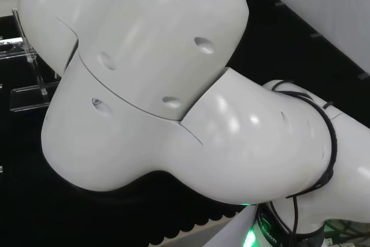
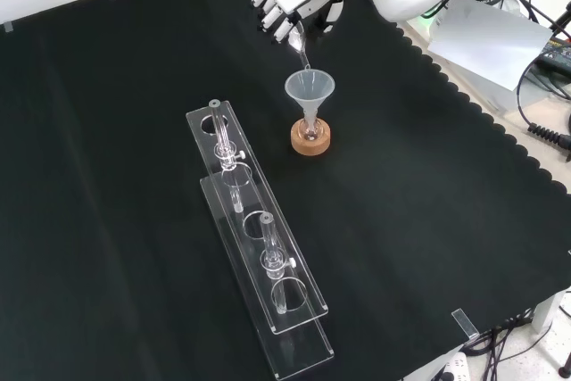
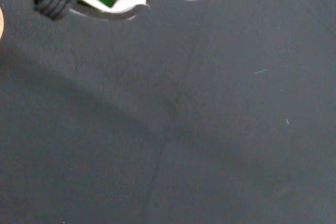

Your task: Pour all the NaCl from the weighing funnel into the round-bottom flask.

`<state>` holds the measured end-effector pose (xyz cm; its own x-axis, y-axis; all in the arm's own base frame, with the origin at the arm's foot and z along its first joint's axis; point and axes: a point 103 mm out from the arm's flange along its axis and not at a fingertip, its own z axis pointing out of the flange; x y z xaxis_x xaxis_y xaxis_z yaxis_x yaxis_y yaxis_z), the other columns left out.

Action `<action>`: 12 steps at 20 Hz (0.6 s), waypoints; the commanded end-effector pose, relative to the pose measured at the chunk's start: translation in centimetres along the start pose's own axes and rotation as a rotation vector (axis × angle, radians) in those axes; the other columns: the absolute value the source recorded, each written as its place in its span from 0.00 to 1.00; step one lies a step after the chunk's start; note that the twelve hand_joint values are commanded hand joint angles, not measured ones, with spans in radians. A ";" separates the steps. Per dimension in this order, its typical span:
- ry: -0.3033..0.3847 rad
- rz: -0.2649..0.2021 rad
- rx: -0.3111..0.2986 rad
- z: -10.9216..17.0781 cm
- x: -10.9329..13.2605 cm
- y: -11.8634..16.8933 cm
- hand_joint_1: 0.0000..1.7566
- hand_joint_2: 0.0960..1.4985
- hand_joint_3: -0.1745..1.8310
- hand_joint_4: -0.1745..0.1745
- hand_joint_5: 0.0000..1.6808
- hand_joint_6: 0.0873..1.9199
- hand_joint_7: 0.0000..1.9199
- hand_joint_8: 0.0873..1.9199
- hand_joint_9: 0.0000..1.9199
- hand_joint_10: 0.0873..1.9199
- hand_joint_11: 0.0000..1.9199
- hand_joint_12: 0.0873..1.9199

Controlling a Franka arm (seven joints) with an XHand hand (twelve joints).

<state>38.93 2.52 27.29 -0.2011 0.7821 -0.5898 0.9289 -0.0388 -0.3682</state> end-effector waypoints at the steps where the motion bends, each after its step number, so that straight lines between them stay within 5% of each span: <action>1: -0.057 -0.004 0.005 -0.3 0.5 0.1 0.61 0.39 0.52 1.00 0.65 0.54 0.38 0.30 0.55 0.17 0.40 0.57; 12: -0.096 -0.005 0.012 -1.1 1.1 0.1 0.61 0.39 0.52 1.00 0.65 0.54 0.37 0.30 0.55 0.17 0.40 0.57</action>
<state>39.15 3.78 27.32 -0.2319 0.7258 -0.6476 0.9250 -0.0415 -0.3777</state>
